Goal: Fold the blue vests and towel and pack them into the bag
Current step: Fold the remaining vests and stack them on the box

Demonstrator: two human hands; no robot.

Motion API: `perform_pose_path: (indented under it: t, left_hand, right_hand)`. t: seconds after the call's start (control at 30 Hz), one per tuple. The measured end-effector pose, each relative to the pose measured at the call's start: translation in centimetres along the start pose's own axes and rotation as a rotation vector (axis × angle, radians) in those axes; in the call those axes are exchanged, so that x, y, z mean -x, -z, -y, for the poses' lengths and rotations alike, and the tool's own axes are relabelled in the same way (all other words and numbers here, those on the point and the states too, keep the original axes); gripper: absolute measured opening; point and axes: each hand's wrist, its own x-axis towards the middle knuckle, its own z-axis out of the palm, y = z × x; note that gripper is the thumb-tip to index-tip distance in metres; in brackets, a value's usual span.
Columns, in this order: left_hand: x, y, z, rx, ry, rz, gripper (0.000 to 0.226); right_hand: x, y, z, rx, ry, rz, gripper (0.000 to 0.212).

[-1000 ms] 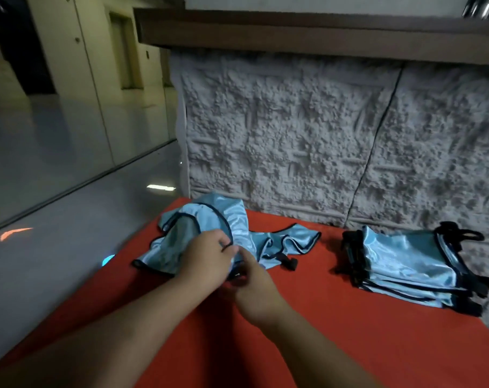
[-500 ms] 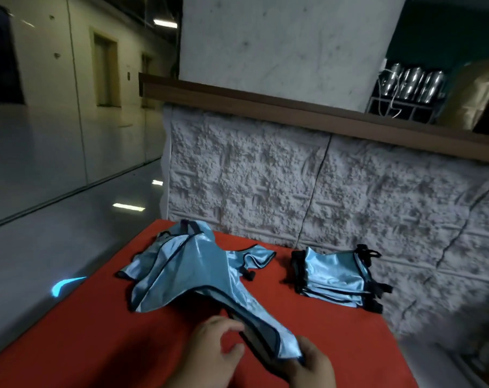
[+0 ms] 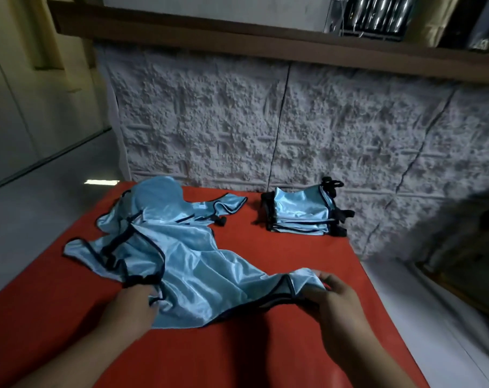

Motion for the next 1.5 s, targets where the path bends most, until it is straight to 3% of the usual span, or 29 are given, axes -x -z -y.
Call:
perform_pose_path:
  t: [0.13,0.2,0.33,0.4,0.47,0.53,0.73,0.8,0.9,1.0,1.07,1.2,1.3,1.37,1.43,1.5]
  left_hand:
    - [0.3,2.2,-0.9,0.25,-0.095,-0.048,0.026]
    - [1.1,4.1,-1.8,0.435,-0.084,-0.032,0.02]
    - [3.4,7.7,-4.4,1.062,0.02,0.135,0.006]
    - [4.3,9.2,-5.1,1.287,0.007,0.253,0.037]
    - [4.8,10.1,-5.3,1.315,-0.073,0.312,0.06]
    - [5.0,10.7,-5.0,1.281,-0.108,0.358,0.044]
    - [4.5,10.8,-3.4,0.557,-0.25,0.279,0.105]
    - [4.3,10.6,-3.7,0.717,-0.19,0.301,0.099]
    - [4.0,10.6,-4.5,1.075,-0.06,0.318,0.062]
    - [3.2,10.4,-4.1,1.133,0.034,0.235,0.032]
    - [3.0,10.4,-3.8,1.051,0.011,0.134,0.026]
    - [2.8,10.5,-3.9,0.922,-0.061,0.017,0.028]
    - [3.1,11.7,-4.4,1.283,-0.033,0.232,0.031]
    - [3.7,12.7,-4.8,1.487,-0.081,0.423,0.055]
    - [3.9,13.0,-5.0,1.498,-0.14,0.47,0.075]
    - [3.9,12.8,-5.2,1.441,-0.127,0.455,0.08]
  right_hand:
    - [-0.8,-0.4,0.1,0.132,0.06,-0.034,0.031]
    - [-0.9,-0.6,0.1,0.207,0.123,-0.084,0.027]
    - [-0.6,-1.1,0.7,0.138,0.171,-0.017,0.01]
    - [-0.3,-1.3,1.3,0.054,0.16,0.068,0.008]
    - [-0.1,-1.3,1.7,0.022,0.148,0.11,0.012]
    - [-0.1,-0.9,2.1,0.119,0.185,0.123,0.023]
    - [-0.1,0.2,2.6,0.635,0.323,0.209,0.059]
    - [-0.3,0.2,2.5,0.675,0.305,0.223,0.065]
    - [-0.8,0.2,2.0,0.642,0.29,0.178,0.052]
    - [-1.3,0.1,1.8,0.597,0.28,0.139,0.031]
    - [-1.5,0.2,1.9,0.597,0.286,0.111,0.026]
    - [-2.3,0.4,1.9,0.743,0.366,0.066,0.029]
    - [-2.7,0.3,1.8,0.74,0.337,0.064,0.035]
    - [-2.9,0.1,1.8,0.679,0.294,0.062,0.035]
    - [-2.9,-0.1,1.8,0.582,0.254,0.069,0.028]
    - [-2.8,-0.4,2.0,0.471,0.228,0.092,0.021]
